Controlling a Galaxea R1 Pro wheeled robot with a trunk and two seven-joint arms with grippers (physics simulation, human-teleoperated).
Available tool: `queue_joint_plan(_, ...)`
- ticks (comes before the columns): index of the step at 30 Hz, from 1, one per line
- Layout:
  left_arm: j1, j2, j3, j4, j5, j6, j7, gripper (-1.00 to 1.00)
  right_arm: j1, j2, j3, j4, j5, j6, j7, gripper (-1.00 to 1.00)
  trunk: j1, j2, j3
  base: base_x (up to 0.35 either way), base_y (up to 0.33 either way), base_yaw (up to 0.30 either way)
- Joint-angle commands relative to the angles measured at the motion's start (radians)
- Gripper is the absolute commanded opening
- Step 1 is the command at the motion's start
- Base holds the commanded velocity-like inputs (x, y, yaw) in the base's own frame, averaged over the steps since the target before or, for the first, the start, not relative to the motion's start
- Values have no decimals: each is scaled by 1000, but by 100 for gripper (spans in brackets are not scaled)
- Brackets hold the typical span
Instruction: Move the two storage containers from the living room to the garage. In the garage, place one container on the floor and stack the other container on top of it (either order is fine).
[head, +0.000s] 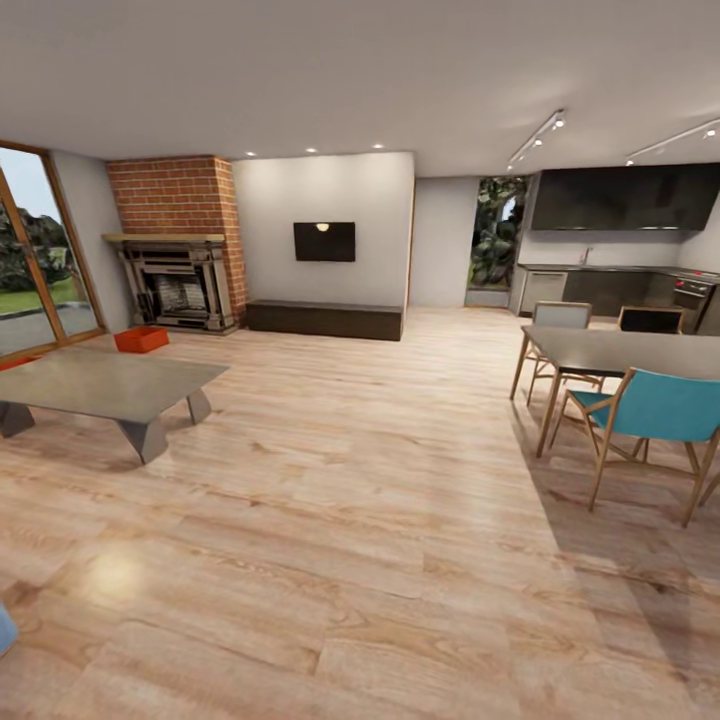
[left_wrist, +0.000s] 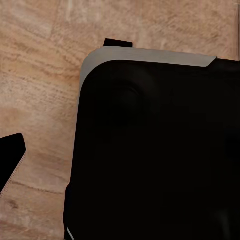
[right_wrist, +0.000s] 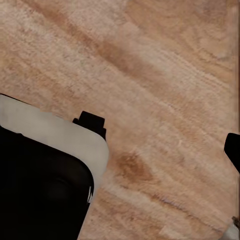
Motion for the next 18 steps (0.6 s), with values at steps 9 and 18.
queue_joint_plan(9,0,0,1,-1,7,-2,1,100,-1,-1,-3,3,4,-6,2,100,1,0,-1,324,0,0)
queue_joint_plan(18,0,0,1,-1,7,-2,1,100,-1,-1,-3,3,4,-6,2,100,1,0,-1,324,0,0)
